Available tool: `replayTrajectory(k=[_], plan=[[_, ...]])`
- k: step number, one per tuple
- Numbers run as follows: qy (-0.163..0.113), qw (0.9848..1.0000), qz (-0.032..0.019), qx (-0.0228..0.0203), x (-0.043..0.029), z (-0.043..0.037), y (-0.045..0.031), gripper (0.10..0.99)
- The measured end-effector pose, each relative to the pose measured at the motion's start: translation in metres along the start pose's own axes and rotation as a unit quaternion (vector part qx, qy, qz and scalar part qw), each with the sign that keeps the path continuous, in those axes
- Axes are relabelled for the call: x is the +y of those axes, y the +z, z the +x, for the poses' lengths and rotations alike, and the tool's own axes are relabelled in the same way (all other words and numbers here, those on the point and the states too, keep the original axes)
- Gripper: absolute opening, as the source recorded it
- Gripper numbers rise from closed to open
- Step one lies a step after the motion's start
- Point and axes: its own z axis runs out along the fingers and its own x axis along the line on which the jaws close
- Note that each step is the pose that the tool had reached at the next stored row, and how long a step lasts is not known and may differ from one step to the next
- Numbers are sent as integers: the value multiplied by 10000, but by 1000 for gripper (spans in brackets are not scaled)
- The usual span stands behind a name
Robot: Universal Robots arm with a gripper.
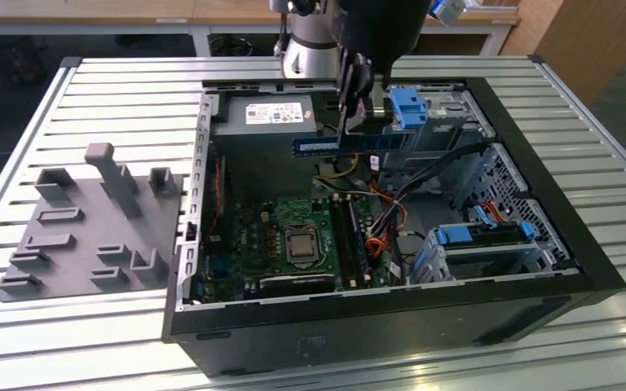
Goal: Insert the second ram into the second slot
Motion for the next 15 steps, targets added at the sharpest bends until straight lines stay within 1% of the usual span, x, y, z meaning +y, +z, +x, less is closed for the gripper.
replayTrajectory(k=[15], plan=[[0,10000,0,0,0,41,0,133]])
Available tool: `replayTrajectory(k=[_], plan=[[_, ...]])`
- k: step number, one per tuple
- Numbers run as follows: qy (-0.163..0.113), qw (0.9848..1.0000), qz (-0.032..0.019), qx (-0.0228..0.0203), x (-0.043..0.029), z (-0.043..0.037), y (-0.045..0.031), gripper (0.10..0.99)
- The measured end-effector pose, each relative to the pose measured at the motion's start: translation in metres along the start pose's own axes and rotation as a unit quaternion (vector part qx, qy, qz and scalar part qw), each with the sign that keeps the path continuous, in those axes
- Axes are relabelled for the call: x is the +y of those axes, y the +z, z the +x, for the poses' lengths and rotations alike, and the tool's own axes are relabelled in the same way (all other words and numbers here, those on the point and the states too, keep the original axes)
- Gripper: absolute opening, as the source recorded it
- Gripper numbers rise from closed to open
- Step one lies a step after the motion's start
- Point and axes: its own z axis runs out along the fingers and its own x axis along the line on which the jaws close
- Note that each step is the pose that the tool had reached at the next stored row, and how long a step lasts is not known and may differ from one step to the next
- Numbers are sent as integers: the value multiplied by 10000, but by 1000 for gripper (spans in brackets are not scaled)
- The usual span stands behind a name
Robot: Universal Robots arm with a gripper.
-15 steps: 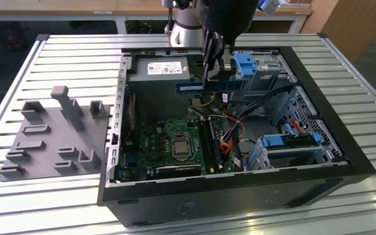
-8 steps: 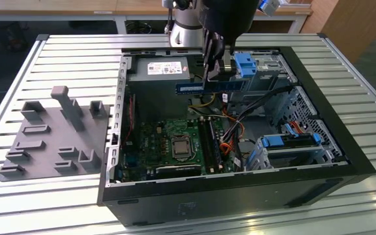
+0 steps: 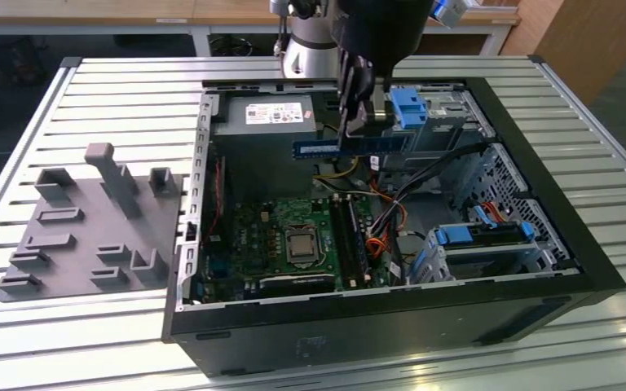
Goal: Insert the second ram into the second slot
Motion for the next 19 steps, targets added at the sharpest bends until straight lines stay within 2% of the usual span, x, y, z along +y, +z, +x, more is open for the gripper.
replayTrajectory(k=[7,15,19], plan=[[-4,10000,0,0,0,29,0,133],[-333,9994,-6,17,0,33,0,133],[-337,9994,-6,18,0,34,0,133]])
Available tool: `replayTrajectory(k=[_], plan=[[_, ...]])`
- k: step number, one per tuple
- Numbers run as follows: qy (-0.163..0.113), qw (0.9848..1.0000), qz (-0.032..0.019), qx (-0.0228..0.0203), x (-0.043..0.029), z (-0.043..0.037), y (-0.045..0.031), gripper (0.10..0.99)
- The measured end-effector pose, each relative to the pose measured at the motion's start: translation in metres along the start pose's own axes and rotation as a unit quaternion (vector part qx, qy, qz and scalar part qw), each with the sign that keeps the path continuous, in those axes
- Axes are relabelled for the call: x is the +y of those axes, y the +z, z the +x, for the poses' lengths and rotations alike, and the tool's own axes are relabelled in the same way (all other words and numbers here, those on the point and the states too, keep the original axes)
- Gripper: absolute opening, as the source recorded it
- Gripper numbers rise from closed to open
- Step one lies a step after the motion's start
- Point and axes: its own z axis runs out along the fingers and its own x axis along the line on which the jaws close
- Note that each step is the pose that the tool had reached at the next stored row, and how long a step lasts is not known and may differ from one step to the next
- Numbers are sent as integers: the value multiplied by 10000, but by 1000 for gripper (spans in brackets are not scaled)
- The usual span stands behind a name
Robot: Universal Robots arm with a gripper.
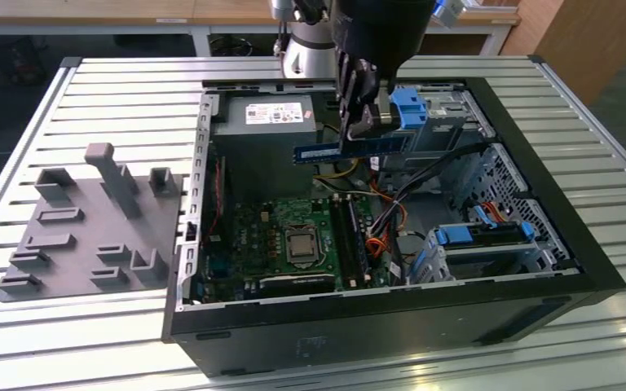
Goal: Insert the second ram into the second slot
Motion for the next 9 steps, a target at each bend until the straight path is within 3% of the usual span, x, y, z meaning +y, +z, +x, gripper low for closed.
replayTrajectory(k=[4,9], plan=[[296,9996,5,-16,0,0,2,133],[655,9978,10,-31,0,0,3,133]])
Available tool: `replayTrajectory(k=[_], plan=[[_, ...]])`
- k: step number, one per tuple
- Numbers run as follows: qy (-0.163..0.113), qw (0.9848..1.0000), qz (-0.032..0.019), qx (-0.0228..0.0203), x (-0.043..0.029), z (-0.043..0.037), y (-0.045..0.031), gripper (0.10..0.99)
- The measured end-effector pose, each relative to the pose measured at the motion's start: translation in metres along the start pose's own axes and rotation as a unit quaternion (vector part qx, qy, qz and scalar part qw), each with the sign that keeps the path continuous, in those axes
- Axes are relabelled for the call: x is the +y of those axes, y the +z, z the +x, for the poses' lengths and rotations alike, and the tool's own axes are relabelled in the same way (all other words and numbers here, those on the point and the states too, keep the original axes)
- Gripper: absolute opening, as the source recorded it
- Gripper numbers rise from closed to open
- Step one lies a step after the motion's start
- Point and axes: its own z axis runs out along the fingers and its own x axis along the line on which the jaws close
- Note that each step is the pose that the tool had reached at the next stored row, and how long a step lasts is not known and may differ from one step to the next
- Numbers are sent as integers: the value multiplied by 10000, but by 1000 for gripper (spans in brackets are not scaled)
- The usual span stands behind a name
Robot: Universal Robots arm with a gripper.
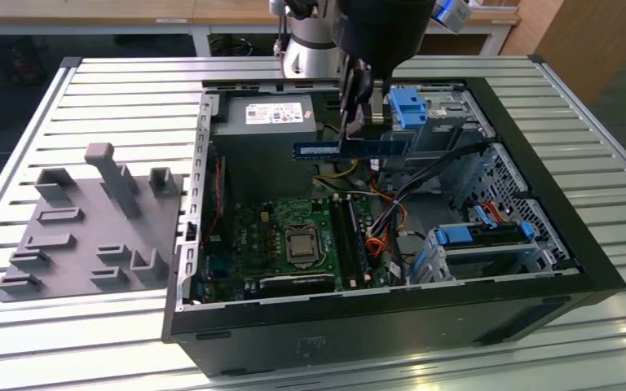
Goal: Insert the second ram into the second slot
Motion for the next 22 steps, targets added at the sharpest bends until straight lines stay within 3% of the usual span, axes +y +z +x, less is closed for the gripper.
replayTrajectory(k=[12,22], plan=[[441,9990,7,-18,0,0,2,133],[834,9965,13,-37,-1,0,5,133]])
